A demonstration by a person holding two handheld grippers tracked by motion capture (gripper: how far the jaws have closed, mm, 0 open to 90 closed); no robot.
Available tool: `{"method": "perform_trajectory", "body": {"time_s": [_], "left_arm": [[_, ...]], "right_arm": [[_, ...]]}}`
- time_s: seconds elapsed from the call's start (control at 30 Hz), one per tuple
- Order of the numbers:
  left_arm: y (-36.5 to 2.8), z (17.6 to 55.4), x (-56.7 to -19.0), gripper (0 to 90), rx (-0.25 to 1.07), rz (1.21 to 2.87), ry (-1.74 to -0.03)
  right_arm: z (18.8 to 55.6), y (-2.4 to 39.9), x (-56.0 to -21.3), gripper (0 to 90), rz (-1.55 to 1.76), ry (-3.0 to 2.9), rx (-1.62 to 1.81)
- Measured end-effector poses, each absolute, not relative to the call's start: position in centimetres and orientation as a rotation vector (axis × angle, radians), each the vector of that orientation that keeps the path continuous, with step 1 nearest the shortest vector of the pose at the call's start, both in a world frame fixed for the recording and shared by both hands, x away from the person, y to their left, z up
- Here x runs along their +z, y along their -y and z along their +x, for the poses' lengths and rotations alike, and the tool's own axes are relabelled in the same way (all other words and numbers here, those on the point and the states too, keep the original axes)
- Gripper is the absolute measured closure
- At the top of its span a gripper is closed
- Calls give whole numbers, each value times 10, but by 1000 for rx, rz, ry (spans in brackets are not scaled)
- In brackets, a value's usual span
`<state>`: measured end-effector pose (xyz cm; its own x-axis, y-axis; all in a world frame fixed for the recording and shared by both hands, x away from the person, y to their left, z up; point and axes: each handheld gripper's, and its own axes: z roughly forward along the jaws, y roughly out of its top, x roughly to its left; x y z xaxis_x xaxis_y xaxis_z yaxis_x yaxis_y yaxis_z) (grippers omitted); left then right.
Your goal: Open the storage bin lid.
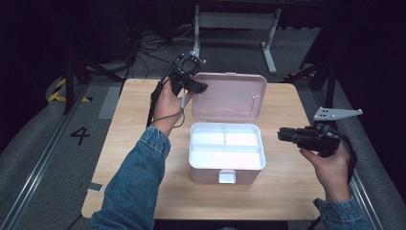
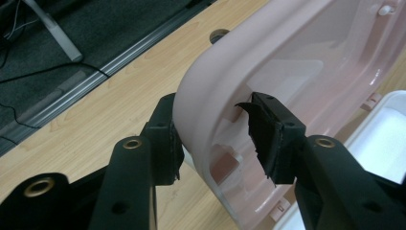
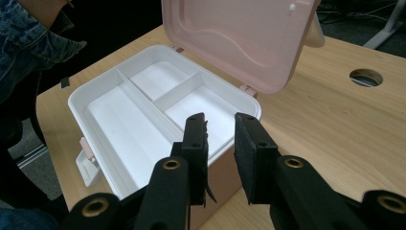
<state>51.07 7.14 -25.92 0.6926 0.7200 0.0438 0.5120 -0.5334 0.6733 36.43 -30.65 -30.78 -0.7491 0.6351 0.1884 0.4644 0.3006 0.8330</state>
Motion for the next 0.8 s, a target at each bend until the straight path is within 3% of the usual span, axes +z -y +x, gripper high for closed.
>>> {"method": "perform_trajectory", "body": {"time_s": [0.17, 0.8], "left_arm": [[-69, 518, -263, 518, 412, 2262, -951], [-69, 554, -287, 468, 294, 2251, -1020]], "right_arm": [[367, 307, -310, 698, 1044, -2379, 1431], [372, 312, -316, 659, 1086, -2377, 1423]]}}
